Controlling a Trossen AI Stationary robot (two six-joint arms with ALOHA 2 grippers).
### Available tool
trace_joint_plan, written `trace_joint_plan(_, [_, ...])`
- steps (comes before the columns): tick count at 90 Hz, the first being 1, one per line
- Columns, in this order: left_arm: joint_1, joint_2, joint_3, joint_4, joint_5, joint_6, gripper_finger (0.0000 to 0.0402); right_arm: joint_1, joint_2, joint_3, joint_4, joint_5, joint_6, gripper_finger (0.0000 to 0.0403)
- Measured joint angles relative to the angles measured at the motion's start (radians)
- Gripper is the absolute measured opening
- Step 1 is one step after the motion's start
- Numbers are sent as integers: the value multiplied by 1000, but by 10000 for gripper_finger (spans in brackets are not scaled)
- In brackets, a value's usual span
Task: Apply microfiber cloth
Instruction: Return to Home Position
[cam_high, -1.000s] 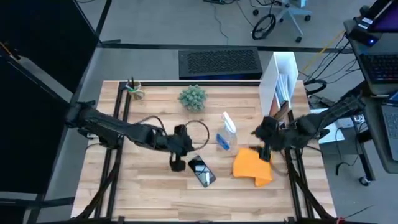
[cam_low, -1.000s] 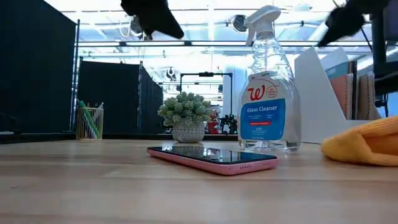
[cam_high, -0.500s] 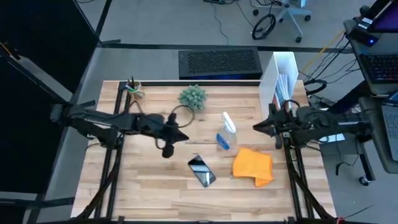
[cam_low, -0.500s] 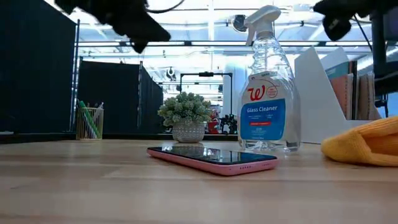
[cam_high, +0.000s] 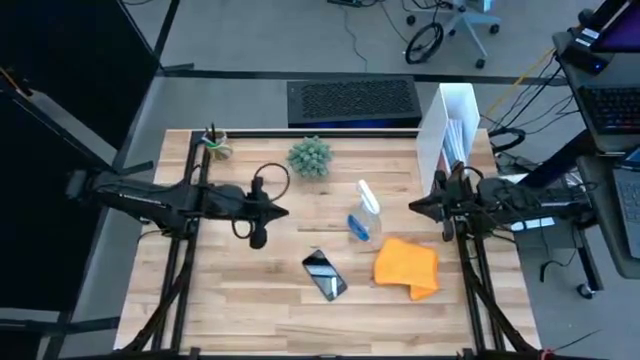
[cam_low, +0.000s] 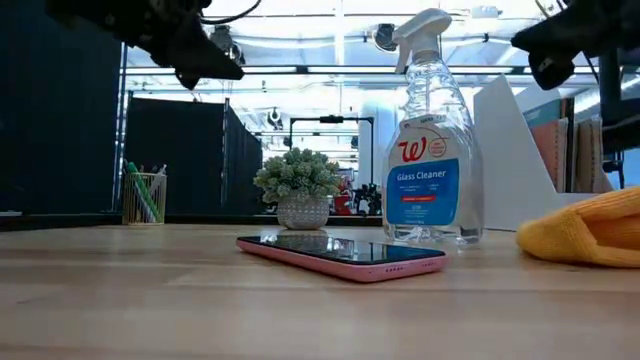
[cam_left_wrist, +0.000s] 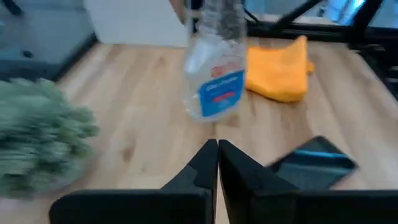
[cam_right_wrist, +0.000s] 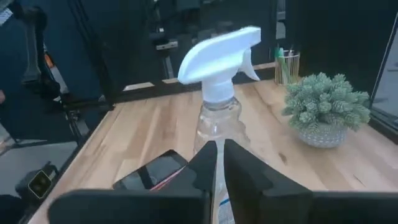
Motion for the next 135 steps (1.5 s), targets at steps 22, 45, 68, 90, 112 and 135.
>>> trace_joint_plan(22, [2, -279, -193, 32, -1, -11, 0, 0, -176, -74, -12, 1, -4, 12])
trace_joint_plan(45, [2, -600, -332, 27, -2, -53, 0, 0, -189, -83, -7, 26, -32, 11])
trace_joint_plan(68, [2, -747, -440, 29, -1, -98, 0, 0, -187, -228, 203, 27, -6, 11])
trace_joint_plan(90, [1, -760, -446, -41, 15, -99, 0, 0, -171, -341, 341, 26, -12, 11])
trace_joint_plan(112, [0, -783, -465, -106, 42, -114, 0, 0, -170, -340, 343, 27, -31, 11])
trace_joint_plan(135, [3, -938, -487, -141, 46, -94, 0, 2, -169, -340, 343, 21, -21, 11])
